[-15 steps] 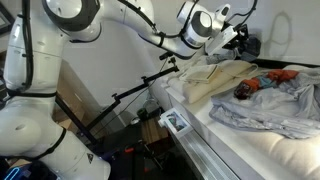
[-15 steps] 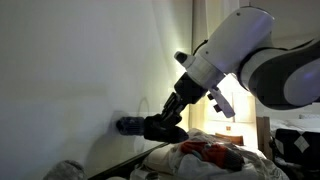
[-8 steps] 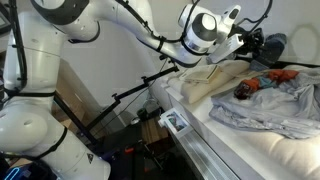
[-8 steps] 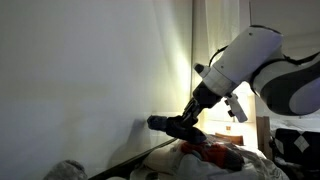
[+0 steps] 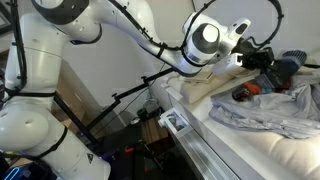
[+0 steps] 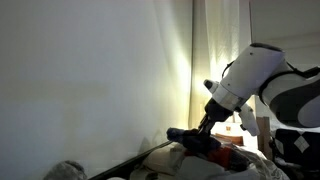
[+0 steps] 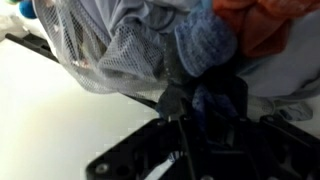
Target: Put the socks on the grey bag
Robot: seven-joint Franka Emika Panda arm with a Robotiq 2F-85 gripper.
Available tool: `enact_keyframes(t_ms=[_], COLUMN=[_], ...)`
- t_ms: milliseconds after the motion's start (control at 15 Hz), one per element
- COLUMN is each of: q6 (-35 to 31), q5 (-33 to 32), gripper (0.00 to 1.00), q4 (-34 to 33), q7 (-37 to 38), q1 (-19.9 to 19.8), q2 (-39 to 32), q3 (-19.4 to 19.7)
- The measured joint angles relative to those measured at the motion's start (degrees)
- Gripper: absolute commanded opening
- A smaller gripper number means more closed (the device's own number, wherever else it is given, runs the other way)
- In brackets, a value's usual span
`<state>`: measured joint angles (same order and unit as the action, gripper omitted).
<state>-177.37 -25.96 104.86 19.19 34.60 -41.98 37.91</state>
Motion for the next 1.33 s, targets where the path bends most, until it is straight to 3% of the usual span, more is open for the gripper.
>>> enact_keyframes(t_ms=[533,600,867,1000,1333], q6=[-0.1,-0.1,0.6,3.4,4.8], q5=[2.1,2.1,4.6,5.2,4.3], gripper=[0.15,0.04,0.04,0.04,0.04], q4=[-0.2,-0.2,-0.3,-0.6,0.0], q7=[-1.1,-1.1,-3.3,-8.0,-23.9], q1=[0.3,0.3,-0.6,-4.0,-17.7], q2=[-0.8,-0.8,-1.0,-0.9,2.9], q3=[0.1,0.1,-1.1,-5.4,-20.0])
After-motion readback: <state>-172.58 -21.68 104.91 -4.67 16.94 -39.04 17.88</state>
